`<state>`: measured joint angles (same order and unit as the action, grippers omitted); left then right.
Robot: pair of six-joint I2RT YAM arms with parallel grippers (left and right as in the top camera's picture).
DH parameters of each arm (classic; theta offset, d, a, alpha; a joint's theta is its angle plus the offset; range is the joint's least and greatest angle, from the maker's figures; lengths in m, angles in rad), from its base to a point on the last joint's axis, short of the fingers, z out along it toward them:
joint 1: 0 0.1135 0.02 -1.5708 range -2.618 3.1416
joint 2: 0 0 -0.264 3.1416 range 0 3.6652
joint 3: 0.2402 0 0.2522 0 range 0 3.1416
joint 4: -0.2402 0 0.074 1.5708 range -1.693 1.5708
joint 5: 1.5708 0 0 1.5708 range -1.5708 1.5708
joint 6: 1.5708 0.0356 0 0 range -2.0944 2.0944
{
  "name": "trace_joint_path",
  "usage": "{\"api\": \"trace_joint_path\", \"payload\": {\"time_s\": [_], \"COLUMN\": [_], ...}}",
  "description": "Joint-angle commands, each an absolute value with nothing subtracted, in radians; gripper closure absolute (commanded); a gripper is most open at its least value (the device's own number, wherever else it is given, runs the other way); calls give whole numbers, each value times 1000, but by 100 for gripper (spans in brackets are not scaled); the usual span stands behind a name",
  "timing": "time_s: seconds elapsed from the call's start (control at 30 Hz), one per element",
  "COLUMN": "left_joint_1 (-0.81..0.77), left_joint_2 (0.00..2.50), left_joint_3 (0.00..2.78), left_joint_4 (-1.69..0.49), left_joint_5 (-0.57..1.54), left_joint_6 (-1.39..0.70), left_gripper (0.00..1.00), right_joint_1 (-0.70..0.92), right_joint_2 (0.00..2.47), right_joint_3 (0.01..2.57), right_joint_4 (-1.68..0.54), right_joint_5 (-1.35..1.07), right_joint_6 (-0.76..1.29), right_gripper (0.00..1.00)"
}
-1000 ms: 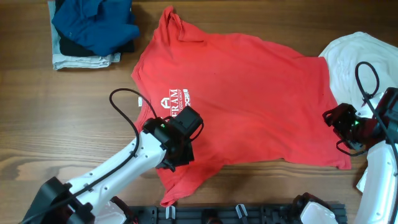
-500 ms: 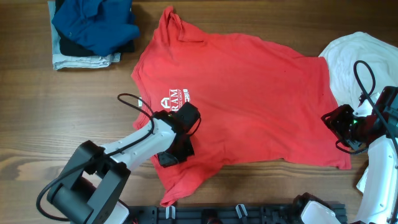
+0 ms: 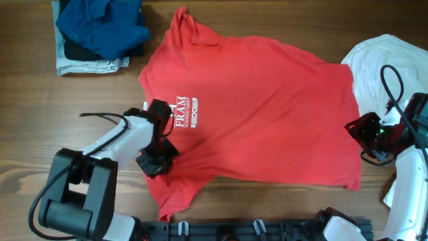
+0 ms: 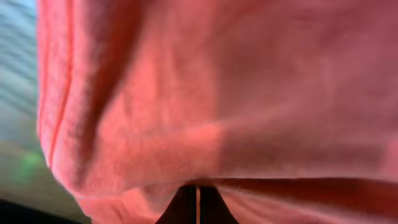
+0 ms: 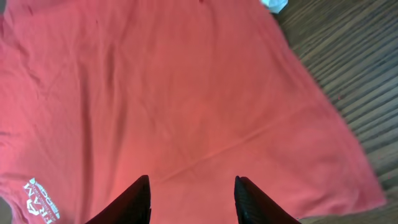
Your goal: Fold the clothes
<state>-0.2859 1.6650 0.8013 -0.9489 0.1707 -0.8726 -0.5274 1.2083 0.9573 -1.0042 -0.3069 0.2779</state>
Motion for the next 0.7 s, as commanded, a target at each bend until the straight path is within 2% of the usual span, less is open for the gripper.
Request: {"api": "trace_joint_path", "payload": {"time_s": [0.0,0.13,0.3,0.33,0.37,0.4,0.43,0.47,0.6,0.67], "left_joint_1": [-242,-246,-301,-319,-334,-346,-357,-375,-380,-355], "left_joint_2": [1695,1647,1494,1441,1392,1357,1331,1306,1349,1431], "left_joint_3": [776,833,841,863,895,928,962,1010,1199,1277], "left_joint_4": [-990,-1114,-1141,-1142,-1141,-1133,-1113,-1054,-839,-738], "left_joint_5": [44,49,86,85,85,85,86,86,85,87], "left_joint_6": [-867,-867,-867,-867,-867,-867,-846,-788,-699,-650], "left_gripper": [96,96,93,84,68,40,18,1,1,0], "right_joint_1": [-529,-529,-501,-493,-482,-472,-459,-430,-293,-248], "right_joint_2": [1212,1212,1212,1212,1212,1212,1212,1222,1385,1516], "right_joint_3": [957,957,965,982,1012,1037,1061,1096,1291,1425], "right_joint_4": [-995,-981,-944,-942,-942,-937,-923,-897,-867,-864], "right_joint_5": [-323,-323,-339,-355,-377,-399,-432,-478,-471,-470], "right_joint_6": [265,273,291,291,291,291,286,265,266,261], "right_gripper": [55,52,51,45,37,27,21,16,1,1]}}
